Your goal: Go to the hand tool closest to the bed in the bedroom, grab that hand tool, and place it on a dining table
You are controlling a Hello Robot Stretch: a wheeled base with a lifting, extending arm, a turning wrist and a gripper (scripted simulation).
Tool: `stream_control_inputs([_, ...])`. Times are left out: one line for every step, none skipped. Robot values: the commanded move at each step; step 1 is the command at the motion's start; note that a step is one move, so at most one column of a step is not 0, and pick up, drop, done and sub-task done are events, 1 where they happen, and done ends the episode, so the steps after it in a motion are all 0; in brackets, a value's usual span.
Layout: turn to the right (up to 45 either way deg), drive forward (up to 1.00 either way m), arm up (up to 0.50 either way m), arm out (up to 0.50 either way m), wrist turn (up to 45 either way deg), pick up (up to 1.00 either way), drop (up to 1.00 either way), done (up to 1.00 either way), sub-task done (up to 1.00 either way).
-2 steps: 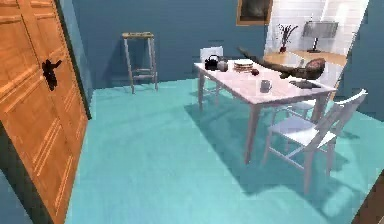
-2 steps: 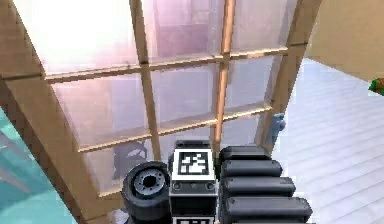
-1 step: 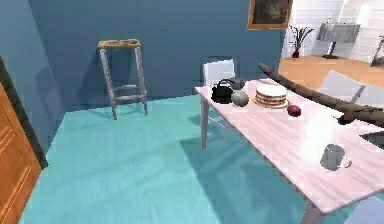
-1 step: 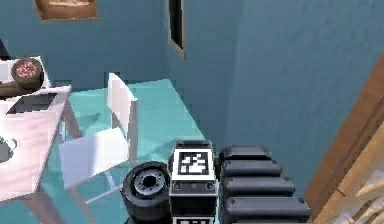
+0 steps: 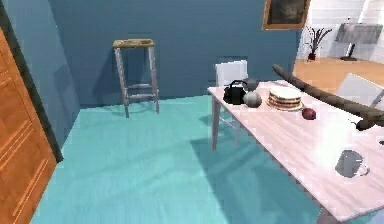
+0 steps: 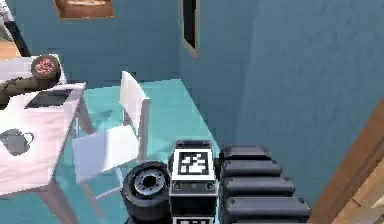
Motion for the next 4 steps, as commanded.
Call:
stream_control_inputs([0.0, 1.00, 0.00, 0.00, 0.0, 0.00, 0.00, 0.00, 0.00])
stream_control_inputs([-6.0, 0.00, 0.00, 0.00, 0.0, 0.00, 0.00, 0.00, 0.00])
stream_control_inputs([0.0, 0.10, 0.00, 0.00, 0.0, 0.00, 0.00, 0.00, 0.00])
stream_control_inputs([-45.0, 0.00, 0.00, 0.00, 0.0, 0.00, 0.00, 0.00, 0.00])
